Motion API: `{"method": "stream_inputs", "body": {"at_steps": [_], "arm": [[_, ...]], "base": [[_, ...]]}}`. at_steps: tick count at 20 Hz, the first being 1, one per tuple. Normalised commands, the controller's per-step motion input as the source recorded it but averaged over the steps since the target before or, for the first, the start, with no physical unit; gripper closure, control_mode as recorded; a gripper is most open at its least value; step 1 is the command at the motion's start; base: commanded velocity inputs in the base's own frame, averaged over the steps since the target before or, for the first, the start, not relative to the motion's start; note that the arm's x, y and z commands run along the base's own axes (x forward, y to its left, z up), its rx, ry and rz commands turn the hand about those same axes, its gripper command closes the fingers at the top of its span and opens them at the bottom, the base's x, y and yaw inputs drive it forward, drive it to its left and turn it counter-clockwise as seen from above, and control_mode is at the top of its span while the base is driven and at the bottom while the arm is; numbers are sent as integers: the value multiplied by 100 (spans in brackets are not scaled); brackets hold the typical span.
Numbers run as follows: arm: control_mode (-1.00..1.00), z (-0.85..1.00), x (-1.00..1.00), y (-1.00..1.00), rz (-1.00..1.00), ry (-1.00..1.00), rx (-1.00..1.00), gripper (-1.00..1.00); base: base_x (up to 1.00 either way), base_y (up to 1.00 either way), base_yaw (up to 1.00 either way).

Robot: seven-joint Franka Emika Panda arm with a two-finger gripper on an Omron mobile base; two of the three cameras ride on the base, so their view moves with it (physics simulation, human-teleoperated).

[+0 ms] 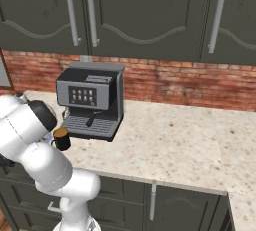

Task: Take a sugar cube from the saucer and place it inside the coffee. Then, grab milk from the fridge and place it next to the coffee on the counter to sweeten the coffee.

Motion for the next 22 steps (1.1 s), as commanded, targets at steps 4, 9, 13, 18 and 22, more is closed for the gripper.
{"method": "stream_inputs", "body": {"at_steps": [4, 9, 13, 18, 22], "arm": [[-100, -4, 0, -1, -2, -5, 0, -100], [-100, -7, 16, -12, -4, -5, 0, -100], [-100, -2, 8, -1, -5, -5, 0, -100], [-100, -11, 0, 0, -3, -5, 0, -100], [-100, -16, -9, 0, -2, -3, 0, 100]], "base": [[0, 0, 0], [0, 0, 0], [0, 0, 0], [0, 0, 0], [0, 0, 0]]}}
